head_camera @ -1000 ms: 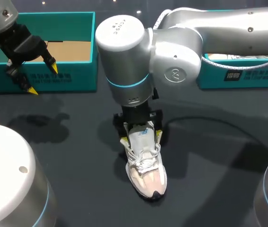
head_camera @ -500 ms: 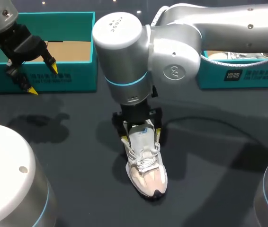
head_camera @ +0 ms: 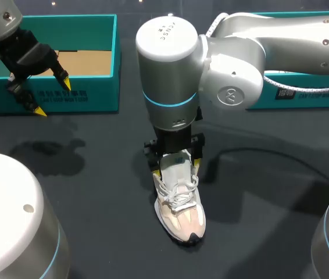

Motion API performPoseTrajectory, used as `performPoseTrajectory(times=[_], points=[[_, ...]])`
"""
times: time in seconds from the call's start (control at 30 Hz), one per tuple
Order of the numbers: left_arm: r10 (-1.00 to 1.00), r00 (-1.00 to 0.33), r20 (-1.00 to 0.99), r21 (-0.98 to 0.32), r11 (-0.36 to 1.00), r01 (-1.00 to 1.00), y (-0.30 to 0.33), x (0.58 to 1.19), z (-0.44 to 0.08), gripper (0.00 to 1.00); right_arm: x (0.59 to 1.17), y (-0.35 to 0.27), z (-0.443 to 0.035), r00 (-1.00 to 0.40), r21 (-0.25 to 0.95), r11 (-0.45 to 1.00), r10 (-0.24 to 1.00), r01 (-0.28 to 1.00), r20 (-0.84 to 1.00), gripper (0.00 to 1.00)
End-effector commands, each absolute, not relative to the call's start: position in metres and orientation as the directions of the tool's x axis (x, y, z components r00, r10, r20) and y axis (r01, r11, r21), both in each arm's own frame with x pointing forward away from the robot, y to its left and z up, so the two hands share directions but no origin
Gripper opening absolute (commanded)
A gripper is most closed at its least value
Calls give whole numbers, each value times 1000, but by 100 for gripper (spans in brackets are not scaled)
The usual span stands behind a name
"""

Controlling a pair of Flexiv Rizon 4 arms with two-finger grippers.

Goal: Take the shoe out of the shoebox, open the shoe tongue, remove and reinsert the insole, then place the shoe into the shoebox

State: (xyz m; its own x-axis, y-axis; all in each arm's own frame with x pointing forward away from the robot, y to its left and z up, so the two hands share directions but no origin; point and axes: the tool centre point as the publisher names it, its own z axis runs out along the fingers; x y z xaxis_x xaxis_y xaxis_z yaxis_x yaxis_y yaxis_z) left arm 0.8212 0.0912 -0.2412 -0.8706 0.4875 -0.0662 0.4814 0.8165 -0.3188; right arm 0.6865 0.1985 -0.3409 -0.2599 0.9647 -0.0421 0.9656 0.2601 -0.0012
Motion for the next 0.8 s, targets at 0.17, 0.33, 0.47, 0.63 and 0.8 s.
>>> performPoseTrajectory(times=[0.17,0.33,0.47,0.63,0.8], points=[[489,-870,-64,-317,817,482,91,822,-241,100,682,195,-341,-298,-23,297,955,955,-18,100],[489,-870,-64,-317,817,482,91,822,-241,100,676,197,-342,-323,-39,322,946,946,-11,100],[489,-870,-64,-317,817,482,91,822,-241,100,671,197,-343,-323,-46,323,946,945,-8,100],[489,-870,-64,-317,817,482,91,822,-241,100,662,196,-340,-320,-48,319,947,946,-5,100],[489,-870,-64,-317,817,482,91,822,-241,100,654,194,-334,-307,-50,305,952,951,-23,100]])
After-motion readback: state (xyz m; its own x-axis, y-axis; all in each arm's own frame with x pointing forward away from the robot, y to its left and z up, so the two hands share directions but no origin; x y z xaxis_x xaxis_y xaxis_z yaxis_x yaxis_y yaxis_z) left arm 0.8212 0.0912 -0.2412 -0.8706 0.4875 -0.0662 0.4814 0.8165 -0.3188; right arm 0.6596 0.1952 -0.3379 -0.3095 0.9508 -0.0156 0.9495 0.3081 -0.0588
